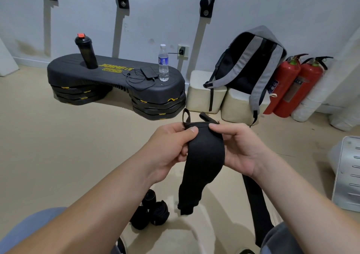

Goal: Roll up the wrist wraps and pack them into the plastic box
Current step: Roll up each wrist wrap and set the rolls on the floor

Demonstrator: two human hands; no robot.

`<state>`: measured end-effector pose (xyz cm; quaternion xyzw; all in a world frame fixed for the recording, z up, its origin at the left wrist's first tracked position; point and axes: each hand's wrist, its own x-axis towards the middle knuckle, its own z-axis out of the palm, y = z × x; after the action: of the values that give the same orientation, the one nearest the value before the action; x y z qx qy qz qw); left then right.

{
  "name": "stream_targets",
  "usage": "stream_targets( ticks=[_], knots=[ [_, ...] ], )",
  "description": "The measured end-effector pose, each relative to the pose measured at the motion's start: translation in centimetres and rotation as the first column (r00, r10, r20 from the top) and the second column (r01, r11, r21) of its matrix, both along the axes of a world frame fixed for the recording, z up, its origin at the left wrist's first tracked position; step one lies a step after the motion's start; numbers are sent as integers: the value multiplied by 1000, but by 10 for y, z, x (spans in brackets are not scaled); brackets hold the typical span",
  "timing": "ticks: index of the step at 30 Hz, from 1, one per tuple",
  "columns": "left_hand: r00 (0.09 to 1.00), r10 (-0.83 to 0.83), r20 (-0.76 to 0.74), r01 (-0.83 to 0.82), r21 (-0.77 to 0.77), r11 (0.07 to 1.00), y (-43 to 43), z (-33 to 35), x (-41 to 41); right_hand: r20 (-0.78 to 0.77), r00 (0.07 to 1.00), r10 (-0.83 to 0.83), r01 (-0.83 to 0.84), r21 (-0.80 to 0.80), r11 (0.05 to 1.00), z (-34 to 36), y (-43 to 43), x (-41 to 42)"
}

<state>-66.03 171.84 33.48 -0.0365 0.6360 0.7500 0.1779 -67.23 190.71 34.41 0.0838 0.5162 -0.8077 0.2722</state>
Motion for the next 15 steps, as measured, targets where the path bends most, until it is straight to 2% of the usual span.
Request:
stream_targets(
  ticks=[3, 7, 10, 15],
  knots=[
    [996, -13, -90, 8, -59, 998, 3, 0, 2, 39, 998, 47, -45, -49, 998, 5, 5, 1],
    [988, 8, -157, -33, -157, 987, 6, 0, 4, -65, 998, 8, -9, -10, 1000, 1, 1, 0],
    [984, 50, -171, -80, -172, 982, 6, 0, 4, -156, 987, -27, 40, 79, 996, -1, -2, -3],
    [983, 66, -173, -86, -111, 990, 8, 2, 4, -149, 986, -72, 74, 11, 997, 0, 0, -3]
  ],
)
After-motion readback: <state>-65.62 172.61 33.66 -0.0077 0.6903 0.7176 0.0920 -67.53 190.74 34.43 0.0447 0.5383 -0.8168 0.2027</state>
